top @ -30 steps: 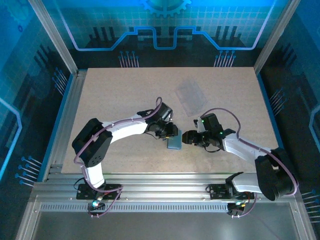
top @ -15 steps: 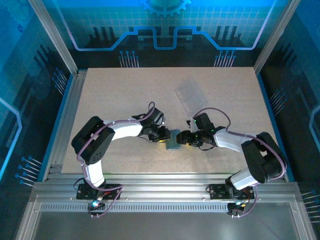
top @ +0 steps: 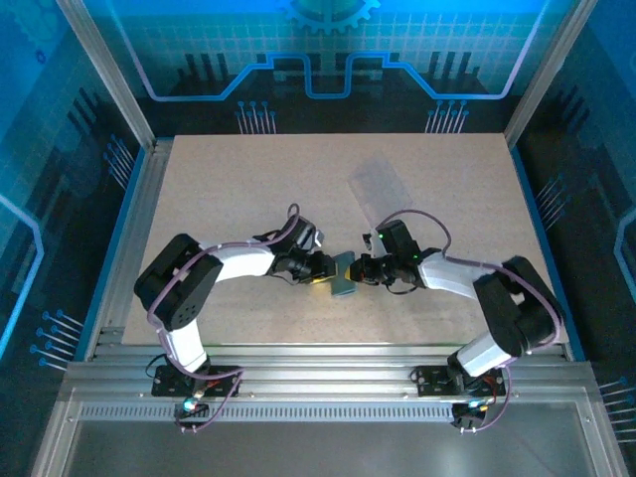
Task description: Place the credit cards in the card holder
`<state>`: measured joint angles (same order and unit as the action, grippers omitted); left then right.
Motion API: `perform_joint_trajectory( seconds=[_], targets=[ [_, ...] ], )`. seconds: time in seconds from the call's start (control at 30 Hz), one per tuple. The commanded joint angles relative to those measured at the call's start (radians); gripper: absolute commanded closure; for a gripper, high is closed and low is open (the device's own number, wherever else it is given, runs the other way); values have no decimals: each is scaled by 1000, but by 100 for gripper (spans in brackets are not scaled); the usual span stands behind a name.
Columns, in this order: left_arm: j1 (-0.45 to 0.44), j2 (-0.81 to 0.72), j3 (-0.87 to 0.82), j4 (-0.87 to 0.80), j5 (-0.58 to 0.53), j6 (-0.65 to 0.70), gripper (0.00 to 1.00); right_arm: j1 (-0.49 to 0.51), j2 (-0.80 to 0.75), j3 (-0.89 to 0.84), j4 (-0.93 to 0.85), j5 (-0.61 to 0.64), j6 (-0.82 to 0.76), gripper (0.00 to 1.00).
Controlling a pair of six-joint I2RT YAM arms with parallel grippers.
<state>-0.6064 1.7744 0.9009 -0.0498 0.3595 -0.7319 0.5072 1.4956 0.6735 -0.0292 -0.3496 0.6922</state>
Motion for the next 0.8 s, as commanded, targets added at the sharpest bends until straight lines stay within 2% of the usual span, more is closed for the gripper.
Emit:
perform_joint_trajectory(
  seconds=[0.0,0.13,0.23,0.37,0.43,0.53,0.67,0.73,0.77],
  targets=[
    [9,-95,-46,-99,-55,29,61,22,-214,26,-251,273,-78,100],
    [9,-197,-80,-172,-139,44,52,46,-362,103,-573,564,-146,100],
    [9,-252,-110,-198,-175,31,50,80,-410,146,-742,759,-159,100],
    [8,-304,-142,-204,-187,14,49,153,-352,197,-870,926,-138,100],
    [10,-324,-149,-211,-191,7,48,221,-277,232,-904,998,-91,100],
    [8,-345,-158,-217,-194,-4,48,321,-127,287,-931,1077,-20,100],
    [9,-369,-169,-233,-212,-12,47,428,91,395,-921,1084,25,100],
    [9,-382,-174,-241,-219,-15,45,463,192,461,-889,1037,6,88],
    [10,-390,-177,-243,-222,-16,45,480,223,486,-852,992,-16,76]
  ],
)
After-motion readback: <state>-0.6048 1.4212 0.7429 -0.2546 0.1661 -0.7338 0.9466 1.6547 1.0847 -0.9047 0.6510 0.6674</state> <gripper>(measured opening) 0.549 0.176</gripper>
